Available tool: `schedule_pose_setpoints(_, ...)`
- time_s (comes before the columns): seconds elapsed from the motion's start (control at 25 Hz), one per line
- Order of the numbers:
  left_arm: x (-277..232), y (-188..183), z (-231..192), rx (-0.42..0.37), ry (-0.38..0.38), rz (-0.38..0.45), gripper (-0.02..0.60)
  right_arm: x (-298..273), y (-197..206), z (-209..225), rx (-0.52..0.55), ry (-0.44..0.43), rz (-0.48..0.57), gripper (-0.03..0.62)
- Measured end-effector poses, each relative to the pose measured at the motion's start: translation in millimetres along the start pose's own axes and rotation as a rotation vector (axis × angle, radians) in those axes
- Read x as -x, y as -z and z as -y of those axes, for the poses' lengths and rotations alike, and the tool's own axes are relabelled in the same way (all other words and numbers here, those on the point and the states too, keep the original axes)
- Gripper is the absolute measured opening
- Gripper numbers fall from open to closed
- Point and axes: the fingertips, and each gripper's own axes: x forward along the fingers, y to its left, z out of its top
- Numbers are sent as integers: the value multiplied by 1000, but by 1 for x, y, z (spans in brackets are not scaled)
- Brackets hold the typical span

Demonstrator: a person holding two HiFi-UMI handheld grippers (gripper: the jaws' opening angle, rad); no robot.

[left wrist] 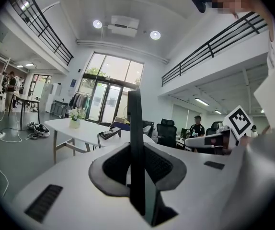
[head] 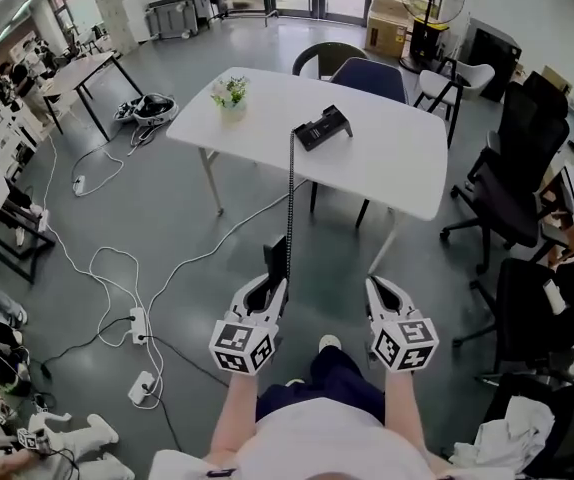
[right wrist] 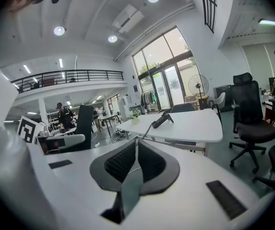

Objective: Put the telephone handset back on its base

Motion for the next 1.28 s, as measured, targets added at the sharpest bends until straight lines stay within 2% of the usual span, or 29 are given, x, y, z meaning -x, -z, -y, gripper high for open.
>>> schedule_pose_setpoints(0.56, -82, -9, -23, 16, -36, -5, 86, -70, -31, 62, 16, -21, -24, 43)
schedule_pose_setpoints(0.96, -101, -5, -29, 28, -75, -13, 86, -94, -39, 72, -5, -87, -39, 43)
schedule_pose_setpoints(1.28, -103, 8, -21, 46, -85, -17, 86, -96, -33, 84, -7, -94, -46, 43)
